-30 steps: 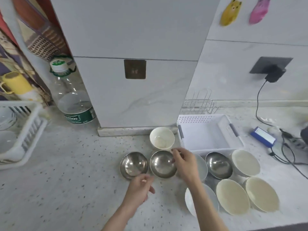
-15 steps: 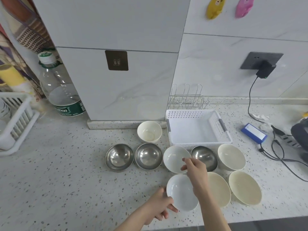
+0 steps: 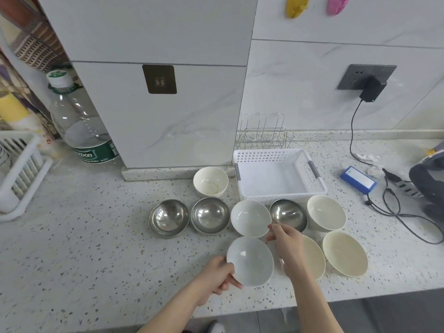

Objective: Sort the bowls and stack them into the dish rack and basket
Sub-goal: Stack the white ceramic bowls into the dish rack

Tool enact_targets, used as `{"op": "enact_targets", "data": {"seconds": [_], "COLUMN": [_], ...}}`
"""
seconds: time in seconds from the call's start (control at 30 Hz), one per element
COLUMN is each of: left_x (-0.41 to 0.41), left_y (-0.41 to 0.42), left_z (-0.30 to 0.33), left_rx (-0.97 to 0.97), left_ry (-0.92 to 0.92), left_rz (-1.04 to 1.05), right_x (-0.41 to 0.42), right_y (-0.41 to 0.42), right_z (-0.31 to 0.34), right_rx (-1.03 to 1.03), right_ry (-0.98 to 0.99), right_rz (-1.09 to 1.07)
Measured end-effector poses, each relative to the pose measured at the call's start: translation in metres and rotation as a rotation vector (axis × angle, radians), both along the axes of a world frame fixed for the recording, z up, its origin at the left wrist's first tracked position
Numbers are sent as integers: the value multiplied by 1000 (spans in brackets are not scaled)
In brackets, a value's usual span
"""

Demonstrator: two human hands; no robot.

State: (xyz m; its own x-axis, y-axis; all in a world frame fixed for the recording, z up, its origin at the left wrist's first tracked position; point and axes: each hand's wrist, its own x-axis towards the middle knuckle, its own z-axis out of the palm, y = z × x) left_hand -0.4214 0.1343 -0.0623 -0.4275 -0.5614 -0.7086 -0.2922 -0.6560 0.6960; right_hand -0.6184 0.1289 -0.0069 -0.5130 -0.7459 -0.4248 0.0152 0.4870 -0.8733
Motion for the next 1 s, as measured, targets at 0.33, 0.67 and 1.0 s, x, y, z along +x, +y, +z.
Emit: {"op": "enact_targets", "data": {"seconds": [0.33, 0.67, 1.0], "left_x": [82, 100, 133], "left_y": [-6, -10, -12], "left_z": [11, 39, 40], "left_rx": [-140, -182, -152], "left_ry": [104, 105, 83], "left_rz": [363, 569, 619], "right_x": [20, 42, 67], "right_y": [15, -3, -5], "right_z": [-17, -37, -38], "right_rx": [243, 214, 148], "right_ry": [-230, -439, -284], "right_rz": [105, -124, -369]}}
